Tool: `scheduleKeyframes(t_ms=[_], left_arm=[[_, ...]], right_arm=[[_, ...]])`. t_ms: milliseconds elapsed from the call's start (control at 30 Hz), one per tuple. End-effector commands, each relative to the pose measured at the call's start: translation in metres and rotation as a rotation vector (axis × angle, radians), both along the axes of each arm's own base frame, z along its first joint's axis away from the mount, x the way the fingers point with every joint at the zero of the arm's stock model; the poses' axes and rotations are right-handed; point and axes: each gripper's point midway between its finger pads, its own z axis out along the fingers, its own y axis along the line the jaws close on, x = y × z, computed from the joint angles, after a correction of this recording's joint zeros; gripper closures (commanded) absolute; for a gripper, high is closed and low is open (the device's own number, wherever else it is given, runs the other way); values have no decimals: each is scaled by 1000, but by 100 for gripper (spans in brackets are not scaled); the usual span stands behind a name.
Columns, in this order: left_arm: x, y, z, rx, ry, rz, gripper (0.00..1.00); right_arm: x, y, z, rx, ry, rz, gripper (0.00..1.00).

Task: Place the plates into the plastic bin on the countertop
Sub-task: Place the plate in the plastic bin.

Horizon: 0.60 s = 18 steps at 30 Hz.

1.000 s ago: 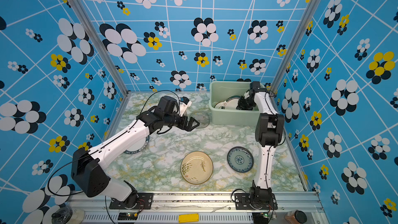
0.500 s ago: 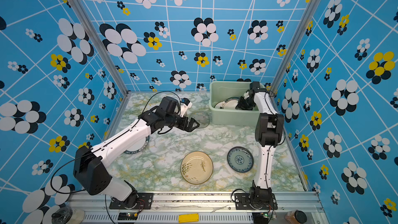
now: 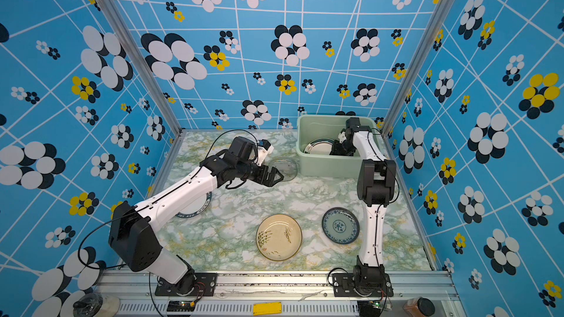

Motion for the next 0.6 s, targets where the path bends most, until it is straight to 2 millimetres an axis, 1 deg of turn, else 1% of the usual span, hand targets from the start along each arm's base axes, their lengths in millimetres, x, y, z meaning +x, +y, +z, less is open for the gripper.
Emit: scheduleKeyframes(t_ms=[0, 133, 567], left_arm=[[2, -5, 8, -11, -2, 0, 1], [3, -5, 8, -8, -7, 5, 1], [2, -3, 6, -2, -3, 11, 1]], right_arm=[[0, 8, 6, -21, -10, 45, 57], [-1, 13, 8, -36, -15, 72, 49], [-5, 30, 15, -54, -18, 117, 46]])
